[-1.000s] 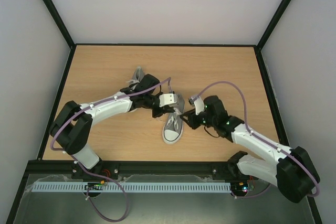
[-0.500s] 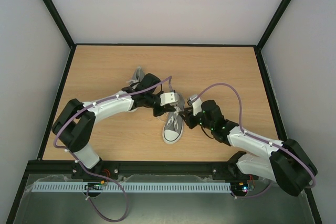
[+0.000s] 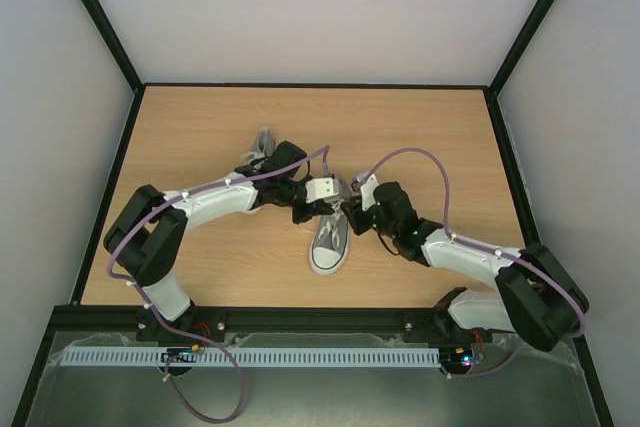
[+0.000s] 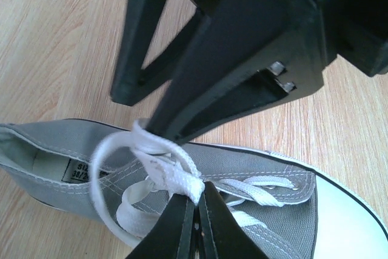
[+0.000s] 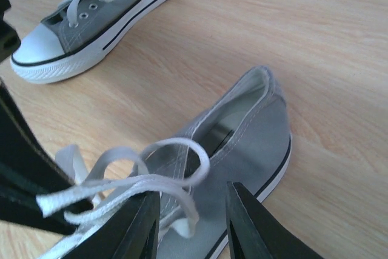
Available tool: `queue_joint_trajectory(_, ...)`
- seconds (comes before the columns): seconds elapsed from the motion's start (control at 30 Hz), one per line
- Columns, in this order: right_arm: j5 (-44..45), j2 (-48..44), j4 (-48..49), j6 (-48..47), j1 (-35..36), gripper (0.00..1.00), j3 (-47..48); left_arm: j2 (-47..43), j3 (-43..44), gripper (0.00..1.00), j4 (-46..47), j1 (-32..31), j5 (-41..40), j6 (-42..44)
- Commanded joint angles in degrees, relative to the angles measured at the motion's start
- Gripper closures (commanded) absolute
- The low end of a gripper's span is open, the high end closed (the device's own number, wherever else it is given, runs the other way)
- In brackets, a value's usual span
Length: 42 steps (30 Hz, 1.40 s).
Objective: Tie the shoes
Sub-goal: Cross the shoelace with the shoelace.
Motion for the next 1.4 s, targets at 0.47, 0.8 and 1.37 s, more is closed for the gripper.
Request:
queue_joint_trajectory(0.47,-7.93,-4.39,3.02,-20.75,-0.26,0.59,-0.79,-1.31,2.65,0.97,-3.77,1.63,1.89,2.28)
queue_joint_trajectory(0.8,-9.58,-1.78,7.69,-33.48,-2.33,0.58,-1.62,-1.73,3.43,0.98,-4.62,1.63,1.13,2.67)
queue_joint_trajectory(1.37,-16.58,4.98,11.69,-37.17,-3.79,0.72,1.91,-0.75,5.05,0.98,-10.22,1.63,3.32,6.96)
